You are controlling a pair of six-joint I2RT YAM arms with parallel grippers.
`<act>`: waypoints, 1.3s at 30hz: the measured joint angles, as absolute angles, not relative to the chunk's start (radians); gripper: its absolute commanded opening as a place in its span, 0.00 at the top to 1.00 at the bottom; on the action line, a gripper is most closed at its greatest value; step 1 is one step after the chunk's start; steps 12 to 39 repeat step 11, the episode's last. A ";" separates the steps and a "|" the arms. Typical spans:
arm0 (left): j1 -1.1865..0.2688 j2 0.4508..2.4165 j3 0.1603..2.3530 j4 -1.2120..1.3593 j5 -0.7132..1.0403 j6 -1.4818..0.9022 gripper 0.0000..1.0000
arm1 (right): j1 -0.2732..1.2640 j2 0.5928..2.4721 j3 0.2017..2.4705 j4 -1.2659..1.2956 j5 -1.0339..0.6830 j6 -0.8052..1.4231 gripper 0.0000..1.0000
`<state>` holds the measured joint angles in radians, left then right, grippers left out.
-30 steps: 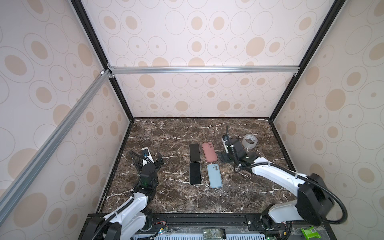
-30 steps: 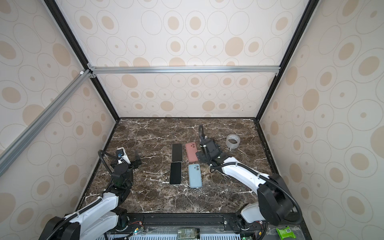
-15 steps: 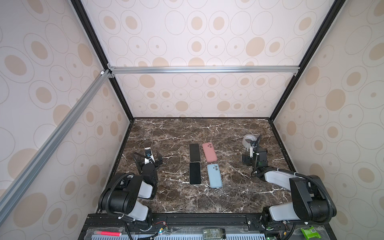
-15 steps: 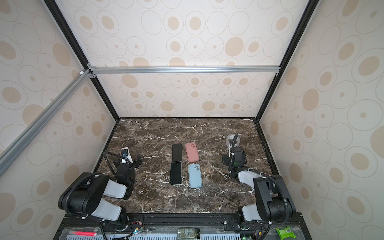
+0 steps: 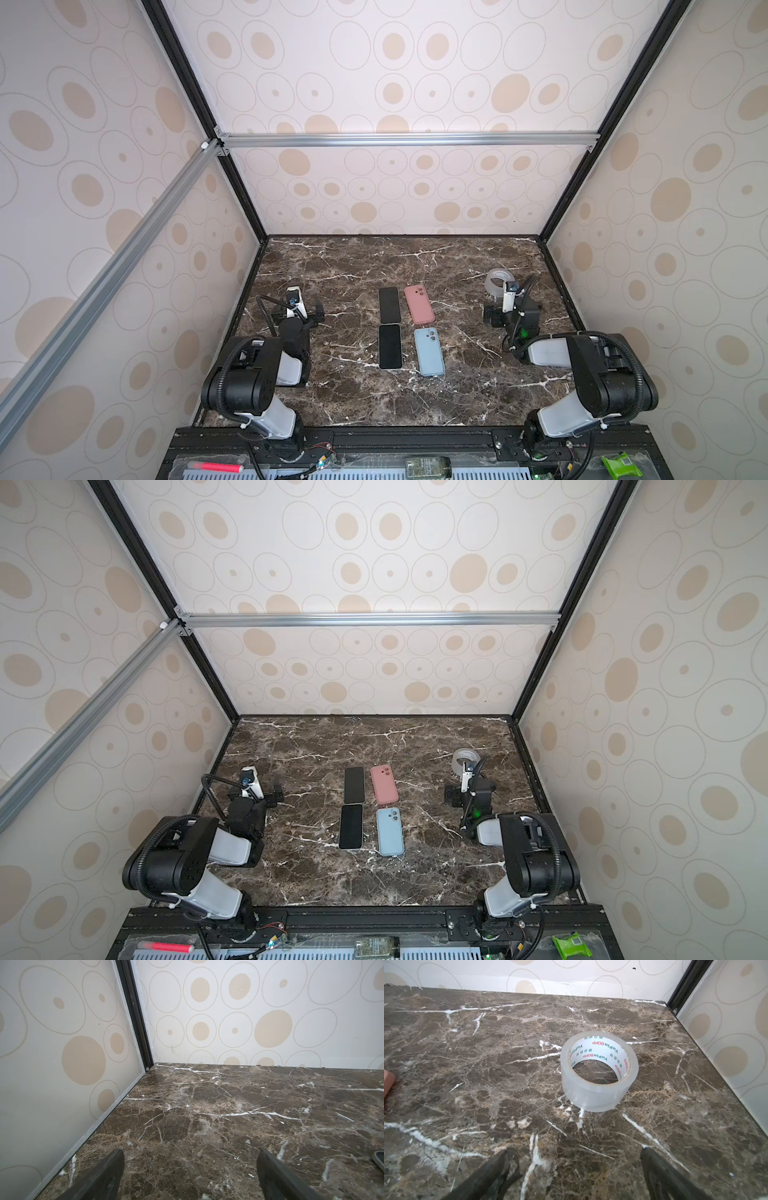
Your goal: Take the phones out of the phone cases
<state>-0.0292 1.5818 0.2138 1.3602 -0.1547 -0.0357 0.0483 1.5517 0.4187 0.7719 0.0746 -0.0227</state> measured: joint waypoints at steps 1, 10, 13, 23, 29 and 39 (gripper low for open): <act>-0.029 1.582 0.214 1.356 -0.143 -0.034 0.01 | 0.048 1.552 0.419 0.771 0.072 -0.023 0.00; -0.028 1.582 0.227 1.315 -0.084 -0.033 0.01 | 0.048 1.552 0.419 0.771 0.059 -0.023 0.00; -0.028 1.582 0.227 1.315 -0.081 -0.033 0.01 | 0.048 1.552 0.419 0.771 0.059 -0.023 0.00; -0.028 1.582 0.227 1.315 -0.081 -0.033 0.01 | 0.048 1.552 0.419 0.771 0.059 -0.023 0.00; -0.028 1.582 0.227 1.315 -0.081 -0.033 0.01 | 0.048 1.552 0.419 0.771 0.059 -0.023 0.00; -0.028 1.582 0.227 1.315 -0.081 -0.033 0.01 | 0.048 1.552 0.419 0.771 0.059 -0.023 0.00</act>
